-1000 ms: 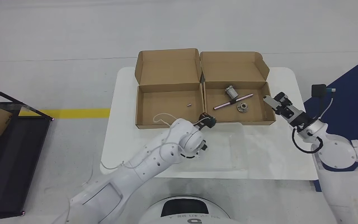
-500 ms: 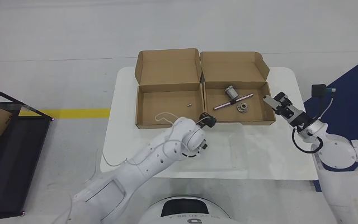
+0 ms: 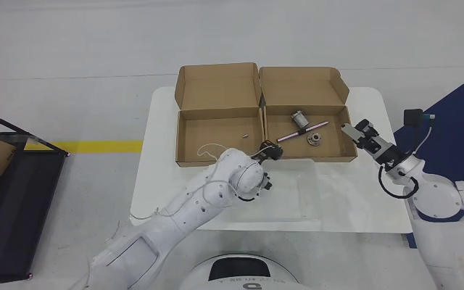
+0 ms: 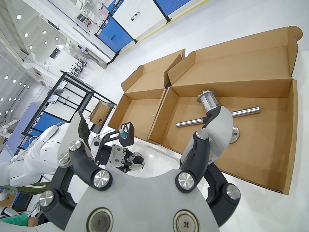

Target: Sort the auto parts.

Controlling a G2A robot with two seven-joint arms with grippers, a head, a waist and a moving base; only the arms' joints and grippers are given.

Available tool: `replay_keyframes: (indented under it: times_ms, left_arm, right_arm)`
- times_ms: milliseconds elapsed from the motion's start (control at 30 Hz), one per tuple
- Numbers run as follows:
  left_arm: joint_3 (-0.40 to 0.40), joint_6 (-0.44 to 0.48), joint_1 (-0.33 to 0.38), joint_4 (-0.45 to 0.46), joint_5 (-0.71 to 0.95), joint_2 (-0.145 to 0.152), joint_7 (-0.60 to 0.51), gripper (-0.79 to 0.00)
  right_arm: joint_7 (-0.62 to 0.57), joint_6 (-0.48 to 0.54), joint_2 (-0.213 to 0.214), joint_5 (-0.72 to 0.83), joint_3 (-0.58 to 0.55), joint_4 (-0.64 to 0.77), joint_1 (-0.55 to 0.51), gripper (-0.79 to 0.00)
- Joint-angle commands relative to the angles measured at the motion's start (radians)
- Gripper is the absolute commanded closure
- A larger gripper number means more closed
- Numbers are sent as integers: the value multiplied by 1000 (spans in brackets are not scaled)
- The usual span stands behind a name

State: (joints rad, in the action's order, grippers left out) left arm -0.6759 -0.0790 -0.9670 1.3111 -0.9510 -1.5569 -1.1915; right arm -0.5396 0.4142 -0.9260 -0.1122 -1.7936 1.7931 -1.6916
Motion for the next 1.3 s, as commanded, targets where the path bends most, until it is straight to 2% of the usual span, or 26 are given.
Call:
replay_keyframes:
  times_ms: [0, 100, 200, 400, 533, 667, 1100, 1167, 1267]
  left_arm:
    - [-44, 29, -29, 58, 24, 16, -5, 0]
    - [-118, 71, -74, 141, 81, 37, 9, 0]
    - [-239, 143, -143, 227, 195, 64, 52, 0]
    - [-431, 262, -244, 307, 431, 100, 97, 0]
    - [-511, 281, -268, 328, 530, 115, 105, 0]
    - [-543, 277, -250, 307, 630, 126, 13, 0]
    - [-545, 273, -252, 305, 634, 127, 21, 0]
    - [-554, 236, -259, 293, 719, 125, 41, 0]
    - [-599, 152, -230, 248, 956, 126, -13, 0]
  right_arm:
    - [0, 0, 0, 0, 0, 0, 0, -785]
    - [0, 0, 0, 0, 0, 0, 0, -785]
    - [0, 0, 0, 0, 0, 0, 0, -785]
    - [0, 0, 0, 0, 0, 0, 0, -785]
    - [0, 0, 0, 0, 0, 0, 0, -785]
    - [0, 0, 0, 0, 0, 0, 0, -785]
    - [0, 0, 0, 0, 0, 0, 0, -785]
    - [0, 0, 0, 0, 0, 0, 0, -785]
    - [0, 0, 0, 0, 0, 0, 0, -785]
